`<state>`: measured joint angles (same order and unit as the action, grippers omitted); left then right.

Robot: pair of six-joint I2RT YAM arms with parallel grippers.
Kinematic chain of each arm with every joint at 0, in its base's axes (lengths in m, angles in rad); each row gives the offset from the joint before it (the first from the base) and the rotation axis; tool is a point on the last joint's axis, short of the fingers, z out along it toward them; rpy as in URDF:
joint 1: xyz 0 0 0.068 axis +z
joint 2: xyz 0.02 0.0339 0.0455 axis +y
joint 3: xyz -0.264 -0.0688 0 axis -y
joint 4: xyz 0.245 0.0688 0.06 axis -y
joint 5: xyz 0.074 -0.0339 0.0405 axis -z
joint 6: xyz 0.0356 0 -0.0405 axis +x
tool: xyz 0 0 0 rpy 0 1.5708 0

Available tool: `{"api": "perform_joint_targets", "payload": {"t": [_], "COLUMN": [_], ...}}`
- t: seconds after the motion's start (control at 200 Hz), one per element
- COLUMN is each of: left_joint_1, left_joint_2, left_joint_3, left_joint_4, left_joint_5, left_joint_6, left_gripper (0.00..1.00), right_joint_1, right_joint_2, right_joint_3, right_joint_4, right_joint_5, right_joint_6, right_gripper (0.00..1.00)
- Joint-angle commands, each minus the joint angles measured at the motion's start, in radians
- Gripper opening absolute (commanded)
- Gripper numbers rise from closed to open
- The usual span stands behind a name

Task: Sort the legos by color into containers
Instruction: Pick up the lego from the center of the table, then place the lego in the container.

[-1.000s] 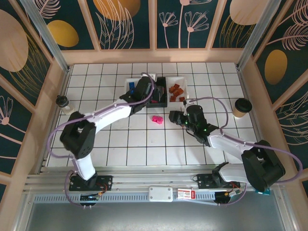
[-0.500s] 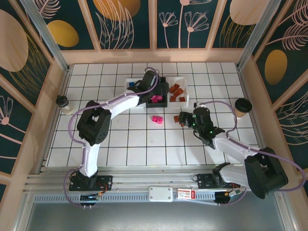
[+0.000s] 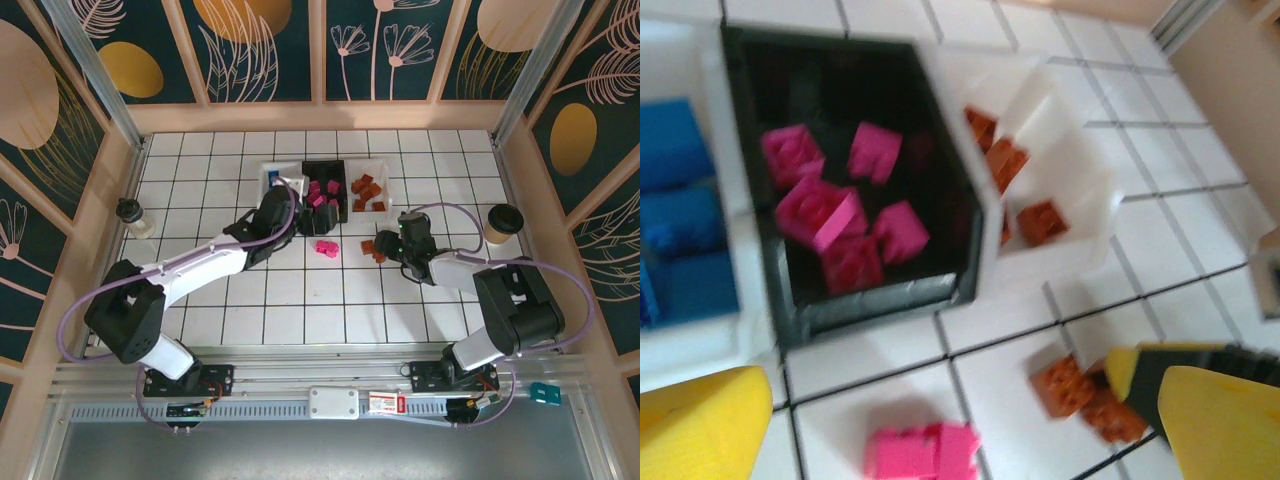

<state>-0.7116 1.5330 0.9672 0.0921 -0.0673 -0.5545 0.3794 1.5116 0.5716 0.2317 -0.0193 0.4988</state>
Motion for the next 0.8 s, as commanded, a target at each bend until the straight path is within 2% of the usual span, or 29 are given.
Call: {"api": "perform_joint_targets", "payload": {"t": [0.0,0.055,0.16,0.29,0.44,0.571,0.641,0.791], "left_joint_1": [0.004,0.003,0.002,-0.003,-0.011,-0.022,-0.029,-0.04], "left_joint_2": [-0.057,-0.063,-0.051,-0.012,0.029,0.038,0.045,0.048], "left_joint_3": [-0.075,-0.102,-0.125,-0.115,-0.093,-0.093,-0.09,-0.096], "left_joint_4": [0.029,0.028,0.024,0.022,0.015,0.016,0.01,-0.002], "left_joint_5": [-0.016,-0.027,-0.042,-0.044,-0.046,-0.04,-0.043,-0.052], "left_joint_6": [-0.018,-0.012,0.0,0.017,0.027,0.03,0.031,0.018], "left_gripper": [0.99,0.99,0.99,0.99,0.99,0.99,0.99,0.99], "right_joint_1": [-0.001,0.004,0.005,0.004,0.004,0.006,0.005,0.003], "right_joint_2": [0.029,0.035,0.037,-0.029,-0.15,-0.24,-0.211,-0.011], "right_joint_3": [0.02,0.012,0.001,-0.023,-0.015,0.037,0.111,0.32], "right_joint_4": [0.033,0.042,0.038,0.025,-0.039,-0.077,-0.082,-0.074], "right_joint_5": [-0.057,-0.065,-0.067,-0.033,-0.011,-0.017,-0.02,-0.041], "right_joint_6": [-0.017,-0.016,-0.012,-0.014,-0.039,-0.066,-0.088,-0.13], "right_gripper": [0.54,0.51,0.37,0.26,0.2,0.18,0.19,0.2]}}
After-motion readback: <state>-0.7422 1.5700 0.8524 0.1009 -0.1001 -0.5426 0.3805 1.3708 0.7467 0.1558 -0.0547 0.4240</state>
